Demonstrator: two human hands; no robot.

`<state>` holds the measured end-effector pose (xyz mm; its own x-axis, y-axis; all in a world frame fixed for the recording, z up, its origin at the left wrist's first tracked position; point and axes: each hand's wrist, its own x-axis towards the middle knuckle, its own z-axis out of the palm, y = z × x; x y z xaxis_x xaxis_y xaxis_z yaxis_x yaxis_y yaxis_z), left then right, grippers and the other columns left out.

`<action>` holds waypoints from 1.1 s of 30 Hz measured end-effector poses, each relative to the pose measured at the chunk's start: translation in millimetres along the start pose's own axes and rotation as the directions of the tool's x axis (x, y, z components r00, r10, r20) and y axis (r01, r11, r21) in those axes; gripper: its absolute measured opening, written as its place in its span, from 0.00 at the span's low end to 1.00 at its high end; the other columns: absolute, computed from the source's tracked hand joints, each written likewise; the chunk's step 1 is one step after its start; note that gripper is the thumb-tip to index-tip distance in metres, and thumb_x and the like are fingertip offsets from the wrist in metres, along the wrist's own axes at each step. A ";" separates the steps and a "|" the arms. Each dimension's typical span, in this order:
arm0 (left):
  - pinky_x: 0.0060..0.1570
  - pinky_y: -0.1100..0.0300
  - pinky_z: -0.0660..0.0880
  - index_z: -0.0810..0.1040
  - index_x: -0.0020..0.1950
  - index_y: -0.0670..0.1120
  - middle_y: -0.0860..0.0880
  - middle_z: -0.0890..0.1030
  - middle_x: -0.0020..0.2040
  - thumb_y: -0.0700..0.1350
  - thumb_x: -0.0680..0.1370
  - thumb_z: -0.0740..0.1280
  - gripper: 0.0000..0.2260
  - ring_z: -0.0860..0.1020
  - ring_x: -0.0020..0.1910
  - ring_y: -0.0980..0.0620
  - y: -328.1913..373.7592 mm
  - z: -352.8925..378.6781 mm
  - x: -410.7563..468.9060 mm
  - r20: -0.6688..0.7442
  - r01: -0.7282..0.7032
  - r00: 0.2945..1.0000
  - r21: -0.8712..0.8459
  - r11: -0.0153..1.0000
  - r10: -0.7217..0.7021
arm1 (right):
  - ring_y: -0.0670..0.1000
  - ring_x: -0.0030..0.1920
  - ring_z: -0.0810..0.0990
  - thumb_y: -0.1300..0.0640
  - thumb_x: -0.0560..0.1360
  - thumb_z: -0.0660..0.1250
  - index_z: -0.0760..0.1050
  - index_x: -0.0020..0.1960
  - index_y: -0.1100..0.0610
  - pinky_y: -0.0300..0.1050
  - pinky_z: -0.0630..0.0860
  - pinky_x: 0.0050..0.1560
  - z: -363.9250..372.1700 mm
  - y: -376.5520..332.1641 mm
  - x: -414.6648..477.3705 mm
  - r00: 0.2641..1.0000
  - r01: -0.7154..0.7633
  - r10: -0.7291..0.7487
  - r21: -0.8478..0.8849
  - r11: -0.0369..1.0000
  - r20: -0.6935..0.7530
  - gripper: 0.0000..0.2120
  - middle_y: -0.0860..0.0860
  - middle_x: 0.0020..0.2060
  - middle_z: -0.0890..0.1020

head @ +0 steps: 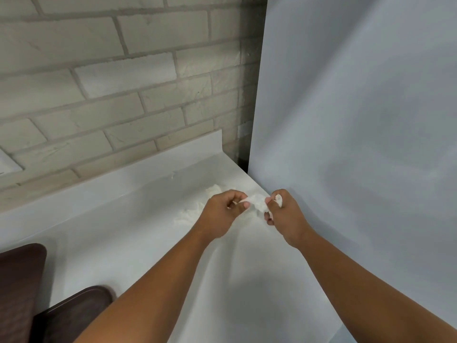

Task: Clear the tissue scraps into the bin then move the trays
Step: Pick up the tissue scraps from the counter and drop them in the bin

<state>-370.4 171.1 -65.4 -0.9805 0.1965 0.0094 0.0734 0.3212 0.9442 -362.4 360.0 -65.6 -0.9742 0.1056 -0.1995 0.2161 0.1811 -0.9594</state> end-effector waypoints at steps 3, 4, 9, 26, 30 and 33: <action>0.44 0.73 0.68 0.84 0.50 0.52 0.57 0.77 0.44 0.47 0.74 0.75 0.06 0.74 0.42 0.64 -7.0 20.6 -19.2 -0.067 -0.066 0.995 0.147 0.987 0.077 | 0.55 0.40 0.81 0.55 0.82 0.61 0.76 0.51 0.56 0.54 0.82 0.48 13.8 -1.5 -12.1 0.982 -0.123 0.080 0.250 0.961 0.173 0.07 0.55 0.45 0.81; 0.43 0.72 0.69 0.85 0.49 0.52 0.57 0.78 0.42 0.45 0.74 0.75 0.06 0.75 0.40 0.64 -8.4 26.1 -24.8 -0.073 -0.071 0.994 0.139 0.988 0.082 | 0.56 0.44 0.81 0.54 0.82 0.61 0.77 0.51 0.57 0.57 0.82 0.51 16.5 -0.3 -14.8 0.971 -0.157 0.095 0.285 0.945 0.219 0.08 0.57 0.47 0.81; 0.49 0.66 0.77 0.83 0.47 0.49 0.54 0.85 0.44 0.37 0.74 0.72 0.07 0.82 0.44 0.59 -10.5 30.8 -37.1 -0.016 -0.009 1.000 -0.022 1.000 0.008 | 0.55 0.43 0.81 0.55 0.80 0.63 0.79 0.46 0.54 0.51 0.81 0.43 15.8 15.5 -14.3 0.971 -0.165 0.130 0.167 0.972 0.199 0.07 0.58 0.46 0.82; 0.51 0.57 0.73 0.81 0.52 0.44 0.47 0.80 0.51 0.48 0.77 0.69 0.08 0.78 0.51 0.47 -53.0 -1.5 -42.7 -0.050 0.049 0.999 0.739 0.672 -0.018 | 0.50 0.26 0.63 0.50 0.72 0.75 0.66 0.34 0.55 0.41 0.64 0.27 -8.5 21.8 -9.8 0.996 0.039 -0.030 -0.108 0.993 0.081 0.20 0.51 0.28 0.67; 0.36 0.69 0.67 0.76 0.39 0.47 0.53 0.77 0.37 0.42 0.73 0.71 0.05 0.76 0.41 0.49 -41.4 -6.4 -58.5 -0.121 0.162 0.987 0.652 0.741 -0.109 | 0.51 0.26 0.72 0.49 0.74 0.73 0.75 0.42 0.64 0.43 0.71 0.28 -11.8 14.2 -25.3 0.999 0.036 -0.035 -0.043 0.998 0.042 0.18 0.55 0.30 0.82; 0.33 0.73 0.67 0.75 0.46 0.51 0.53 0.78 0.37 0.38 0.74 0.70 0.08 0.75 0.37 0.52 -30.7 -14.0 -73.3 -0.126 0.186 0.982 0.502 0.845 -0.141 | 0.55 0.24 0.73 0.50 0.75 0.71 0.77 0.46 0.65 0.45 0.74 0.26 -17.5 7.6 -39.3 0.998 0.000 -0.005 0.077 0.997 0.063 0.16 0.61 0.32 0.82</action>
<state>-303.4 133.9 -90.5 -0.9961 0.0309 -0.0822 -0.0284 0.7728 0.6340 -321.4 374.4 -61.6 -0.9775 0.0426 -0.2067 0.2101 0.1051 -0.9720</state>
